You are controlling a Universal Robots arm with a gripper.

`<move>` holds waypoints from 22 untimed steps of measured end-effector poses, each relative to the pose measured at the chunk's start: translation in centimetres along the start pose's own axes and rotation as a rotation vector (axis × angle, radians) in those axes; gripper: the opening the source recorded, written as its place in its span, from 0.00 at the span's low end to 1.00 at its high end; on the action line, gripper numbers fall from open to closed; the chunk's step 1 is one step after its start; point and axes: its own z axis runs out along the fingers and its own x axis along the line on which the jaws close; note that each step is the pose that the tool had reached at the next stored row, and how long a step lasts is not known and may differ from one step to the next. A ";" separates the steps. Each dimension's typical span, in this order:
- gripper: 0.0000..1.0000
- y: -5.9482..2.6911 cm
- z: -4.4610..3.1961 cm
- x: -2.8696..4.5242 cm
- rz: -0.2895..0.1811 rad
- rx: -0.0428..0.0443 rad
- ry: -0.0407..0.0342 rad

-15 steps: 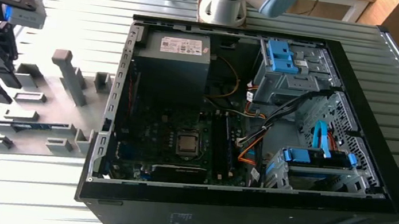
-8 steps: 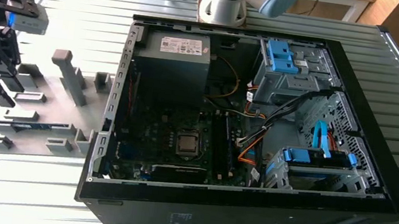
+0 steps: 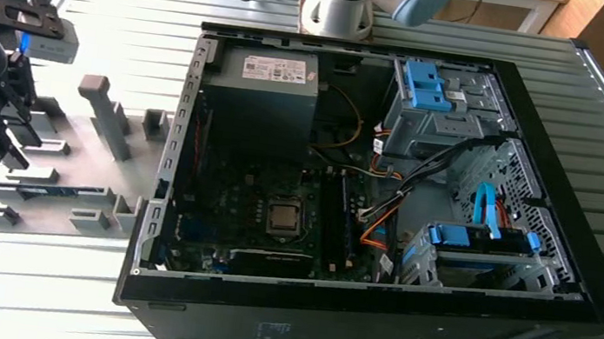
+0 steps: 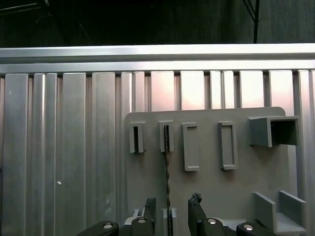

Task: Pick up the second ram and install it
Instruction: 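Pick up the second ram and move it above second insertion slot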

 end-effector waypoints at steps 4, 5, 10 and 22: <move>0.39 0.00 0.02 0.00 0.000 0.0003 -0.0001; 0.39 0.00 0.14 0.00 0.000 0.0006 -0.0004; 0.39 0.01 1.00 0.23 -0.015 0.0001 0.0003; 0.39 -0.02 2.77 0.27 -0.017 0.0003 0.0101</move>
